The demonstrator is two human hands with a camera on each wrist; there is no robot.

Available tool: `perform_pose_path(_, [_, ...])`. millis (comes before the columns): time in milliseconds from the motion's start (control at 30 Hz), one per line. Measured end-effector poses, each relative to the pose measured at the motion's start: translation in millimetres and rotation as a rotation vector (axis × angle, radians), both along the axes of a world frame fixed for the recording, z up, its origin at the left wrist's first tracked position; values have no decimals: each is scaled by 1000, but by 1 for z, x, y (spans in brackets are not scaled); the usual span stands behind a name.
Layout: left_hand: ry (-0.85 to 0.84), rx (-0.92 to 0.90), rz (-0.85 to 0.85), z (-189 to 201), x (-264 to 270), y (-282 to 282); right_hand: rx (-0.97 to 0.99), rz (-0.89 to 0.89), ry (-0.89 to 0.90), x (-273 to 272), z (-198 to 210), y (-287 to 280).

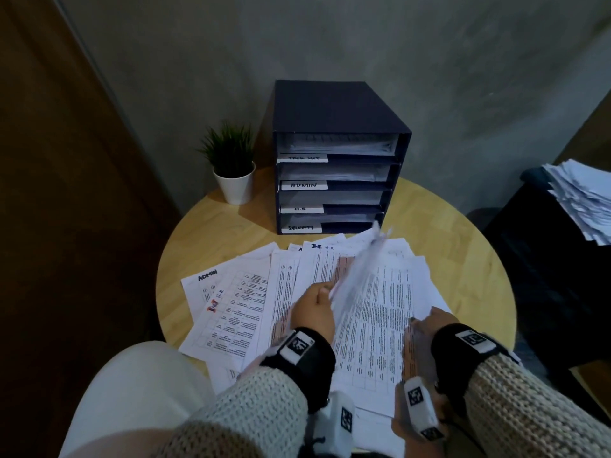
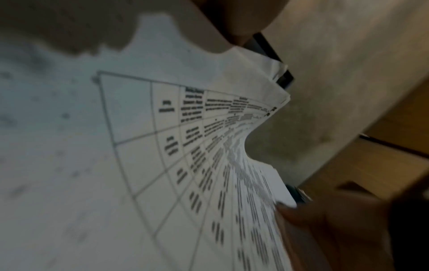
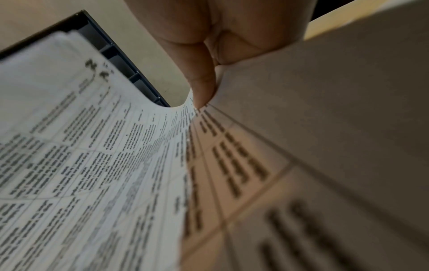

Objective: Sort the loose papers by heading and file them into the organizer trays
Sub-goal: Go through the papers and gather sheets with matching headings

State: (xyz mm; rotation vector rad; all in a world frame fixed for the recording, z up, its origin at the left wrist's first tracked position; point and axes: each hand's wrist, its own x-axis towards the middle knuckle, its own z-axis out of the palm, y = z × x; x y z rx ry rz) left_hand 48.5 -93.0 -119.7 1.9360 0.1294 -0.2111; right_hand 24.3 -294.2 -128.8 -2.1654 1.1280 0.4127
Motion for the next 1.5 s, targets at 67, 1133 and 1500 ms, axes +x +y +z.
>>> perform_pose_path(67, [72, 100, -5, -2, 15, 7, 9, 22, -9, 0, 1, 0])
perform_pose_path(1133, [-288, 215, 266, 89, 68, 100, 184, -53, -208, -11, -13, -22])
perform_pose_path(1500, [-290, 88, 148, 98, 64, 94, 447, -181, -443, -18, 15, -8])
